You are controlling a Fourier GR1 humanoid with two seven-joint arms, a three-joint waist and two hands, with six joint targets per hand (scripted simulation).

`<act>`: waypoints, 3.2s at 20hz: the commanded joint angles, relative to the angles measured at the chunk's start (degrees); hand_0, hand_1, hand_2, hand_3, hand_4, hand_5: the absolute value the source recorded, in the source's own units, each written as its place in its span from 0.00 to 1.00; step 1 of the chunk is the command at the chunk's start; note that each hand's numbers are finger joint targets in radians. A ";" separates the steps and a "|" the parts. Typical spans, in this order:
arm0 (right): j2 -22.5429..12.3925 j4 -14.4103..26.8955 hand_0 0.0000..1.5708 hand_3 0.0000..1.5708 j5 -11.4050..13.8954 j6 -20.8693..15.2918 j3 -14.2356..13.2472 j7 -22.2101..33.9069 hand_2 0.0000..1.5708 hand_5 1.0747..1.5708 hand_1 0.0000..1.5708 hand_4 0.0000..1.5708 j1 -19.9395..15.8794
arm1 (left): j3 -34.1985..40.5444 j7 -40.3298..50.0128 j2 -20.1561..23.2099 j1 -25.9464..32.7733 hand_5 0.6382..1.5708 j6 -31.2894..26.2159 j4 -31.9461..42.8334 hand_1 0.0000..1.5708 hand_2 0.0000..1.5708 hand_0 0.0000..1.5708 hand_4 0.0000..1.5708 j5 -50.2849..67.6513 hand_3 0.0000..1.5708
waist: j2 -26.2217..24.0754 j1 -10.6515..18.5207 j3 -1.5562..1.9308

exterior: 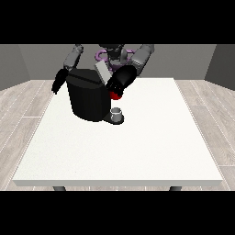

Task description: Insert the coffee pod into the coffee machine and close the lid

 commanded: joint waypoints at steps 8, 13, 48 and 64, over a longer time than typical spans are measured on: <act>0.37 1.72 0.00 0.00 -0.84 -0.29 -1.04 -1.88 0.00 1.00 0.00 0.10 -0.67 | -1.27 -1.15 1.93 -0.45 1.00 2.62 -0.12 0.00 0.40 0.00 0.00 -3.62 0.32 | 0.86 0.74 -0.08; 0.03 -0.38 0.00 0.00 2.27 -0.68 1.65 1.30 0.00 1.00 0.00 0.13 0.16 | 0.47 -1.97 2.88 -0.47 1.00 4.91 1.22 0.00 0.33 0.00 0.00 -3.38 0.28 | 0.75 -0.53 -0.11; -1.24 5.19 0.00 0.00 -5.25 4.58 -4.22 -2.99 0.00 1.00 0.00 0.00 18.70 | 16.75 -2.68 -26.26 42.74 1.00 -5.44 -4.00 0.00 0.00 0.00 0.25 28.22 0.00 | -38.04 23.92 -0.12; -7.78 2.22 0.00 0.00 -9.20 11.50 -7.28 3.65 0.00 1.00 0.00 0.00 7.09 | 10.20 5.93 -29.63 51.02 1.00 -4.86 -20.90 0.00 0.00 0.00 0.24 35.06 0.00 | -35.36 29.81 -0.08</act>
